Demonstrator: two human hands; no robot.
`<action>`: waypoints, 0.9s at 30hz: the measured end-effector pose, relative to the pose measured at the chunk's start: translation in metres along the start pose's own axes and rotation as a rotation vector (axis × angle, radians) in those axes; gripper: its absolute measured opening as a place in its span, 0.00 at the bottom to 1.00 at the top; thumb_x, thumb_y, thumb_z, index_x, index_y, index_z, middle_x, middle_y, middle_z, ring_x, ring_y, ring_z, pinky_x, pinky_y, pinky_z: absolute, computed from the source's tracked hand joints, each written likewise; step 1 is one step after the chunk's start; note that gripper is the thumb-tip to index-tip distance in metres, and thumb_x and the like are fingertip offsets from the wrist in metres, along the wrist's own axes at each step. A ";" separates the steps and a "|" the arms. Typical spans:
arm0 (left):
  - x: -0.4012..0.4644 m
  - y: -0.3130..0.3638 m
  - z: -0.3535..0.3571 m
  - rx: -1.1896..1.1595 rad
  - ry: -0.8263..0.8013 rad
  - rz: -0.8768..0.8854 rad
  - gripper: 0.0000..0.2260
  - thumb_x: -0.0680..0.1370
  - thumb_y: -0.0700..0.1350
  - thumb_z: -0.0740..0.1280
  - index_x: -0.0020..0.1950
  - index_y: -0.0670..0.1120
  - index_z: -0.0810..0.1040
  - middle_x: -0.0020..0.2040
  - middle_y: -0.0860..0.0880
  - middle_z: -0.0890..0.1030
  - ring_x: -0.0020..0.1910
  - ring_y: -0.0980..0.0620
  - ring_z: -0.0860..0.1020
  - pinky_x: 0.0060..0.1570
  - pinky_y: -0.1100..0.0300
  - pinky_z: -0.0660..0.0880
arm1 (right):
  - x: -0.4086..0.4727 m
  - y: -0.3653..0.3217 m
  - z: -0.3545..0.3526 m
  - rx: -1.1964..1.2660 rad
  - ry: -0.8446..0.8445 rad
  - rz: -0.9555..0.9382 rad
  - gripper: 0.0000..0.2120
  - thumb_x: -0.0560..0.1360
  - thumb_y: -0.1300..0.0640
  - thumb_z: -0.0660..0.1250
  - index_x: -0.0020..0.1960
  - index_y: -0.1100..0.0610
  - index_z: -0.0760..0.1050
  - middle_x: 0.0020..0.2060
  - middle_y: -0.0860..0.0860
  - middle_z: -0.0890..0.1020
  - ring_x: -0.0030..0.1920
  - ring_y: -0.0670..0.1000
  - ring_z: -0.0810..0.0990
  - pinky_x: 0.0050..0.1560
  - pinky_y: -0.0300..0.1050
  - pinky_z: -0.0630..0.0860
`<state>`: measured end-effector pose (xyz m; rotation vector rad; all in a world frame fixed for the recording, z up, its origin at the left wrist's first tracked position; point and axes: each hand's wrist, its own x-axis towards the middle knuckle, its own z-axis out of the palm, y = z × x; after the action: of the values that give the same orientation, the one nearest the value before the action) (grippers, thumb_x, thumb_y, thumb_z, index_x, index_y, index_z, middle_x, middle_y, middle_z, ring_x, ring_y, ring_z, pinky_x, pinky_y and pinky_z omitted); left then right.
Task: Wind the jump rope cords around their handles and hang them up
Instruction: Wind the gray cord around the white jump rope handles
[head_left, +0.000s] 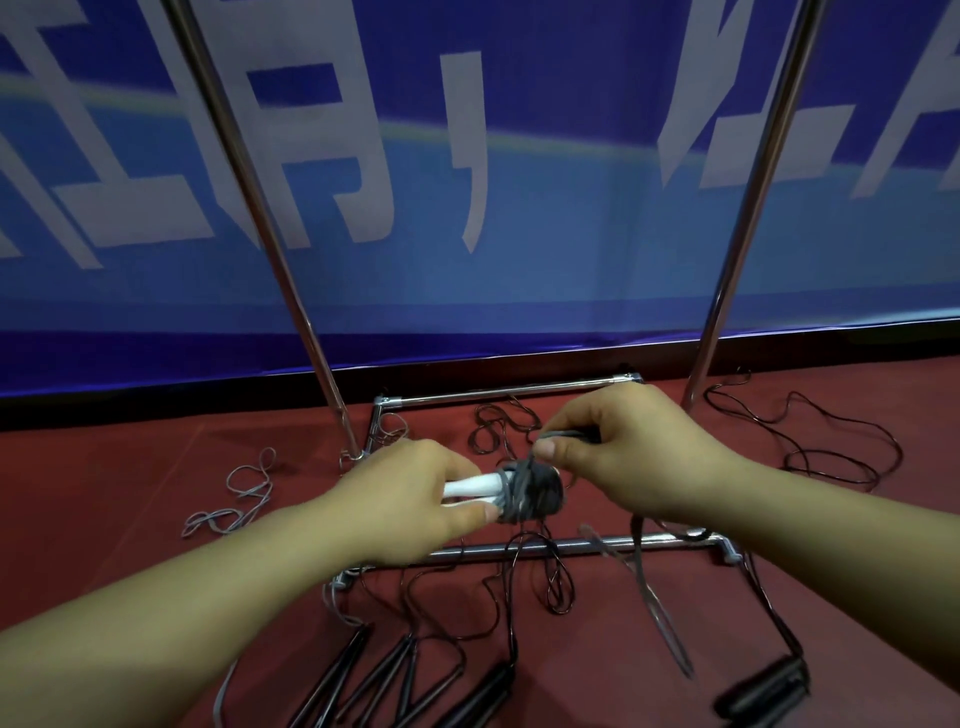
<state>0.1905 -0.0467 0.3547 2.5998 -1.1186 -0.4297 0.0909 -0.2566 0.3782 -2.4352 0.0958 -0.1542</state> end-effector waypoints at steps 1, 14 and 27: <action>-0.002 0.003 -0.001 0.014 -0.018 0.037 0.11 0.76 0.62 0.67 0.46 0.56 0.81 0.36 0.51 0.81 0.35 0.52 0.79 0.39 0.50 0.77 | 0.001 0.001 0.000 -0.006 0.011 0.008 0.06 0.76 0.49 0.71 0.46 0.49 0.85 0.40 0.44 0.86 0.43 0.40 0.81 0.46 0.38 0.77; -0.014 0.020 -0.012 -0.313 -0.223 0.227 0.09 0.78 0.53 0.72 0.58 0.57 0.83 0.45 0.49 0.85 0.42 0.51 0.81 0.45 0.51 0.77 | 0.005 0.012 -0.006 0.306 -0.045 0.164 0.07 0.66 0.56 0.81 0.40 0.53 0.83 0.37 0.52 0.86 0.39 0.48 0.84 0.49 0.48 0.82; -0.021 0.025 -0.020 -0.844 -0.173 0.300 0.09 0.80 0.45 0.68 0.59 0.46 0.82 0.36 0.55 0.77 0.36 0.58 0.72 0.39 0.69 0.69 | 0.004 0.021 -0.016 0.616 -0.234 0.012 0.04 0.72 0.68 0.71 0.43 0.61 0.82 0.37 0.55 0.83 0.37 0.51 0.78 0.38 0.44 0.77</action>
<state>0.1683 -0.0452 0.3849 1.6642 -1.0462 -0.8439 0.0917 -0.2831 0.3767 -1.8208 -0.0389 0.0982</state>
